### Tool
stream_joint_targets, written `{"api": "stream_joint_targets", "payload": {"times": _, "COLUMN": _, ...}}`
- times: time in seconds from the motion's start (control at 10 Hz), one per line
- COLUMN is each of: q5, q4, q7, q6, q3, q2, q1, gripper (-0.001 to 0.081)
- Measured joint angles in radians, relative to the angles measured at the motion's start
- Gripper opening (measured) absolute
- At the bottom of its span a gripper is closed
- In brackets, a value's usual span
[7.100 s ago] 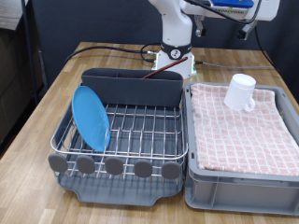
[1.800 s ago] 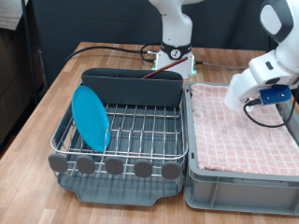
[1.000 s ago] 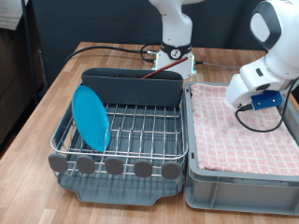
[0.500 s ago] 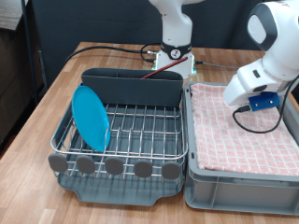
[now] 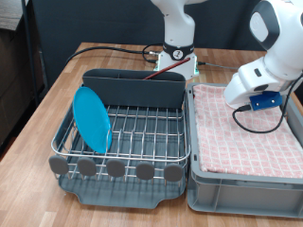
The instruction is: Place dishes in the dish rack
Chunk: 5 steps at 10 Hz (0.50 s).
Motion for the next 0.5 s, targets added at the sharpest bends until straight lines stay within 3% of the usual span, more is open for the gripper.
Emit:
{"api": "stream_joint_targets", "payload": {"times": 0.2, "q5": 0.0, "q4": 0.027, "q7": -0.002, "q6": -0.044, "q3": -0.012, "q2": -0.02, "q1": -0.004, "gripper": 0.0072}}
{"api": "stream_joint_targets", "payload": {"times": 0.5, "q5": -0.012, "q4": 0.046, "q7": 0.013, "q6": -0.045, "q3": -0.041, "q2": -0.079, "q1": -0.005, "gripper": 0.0072}}
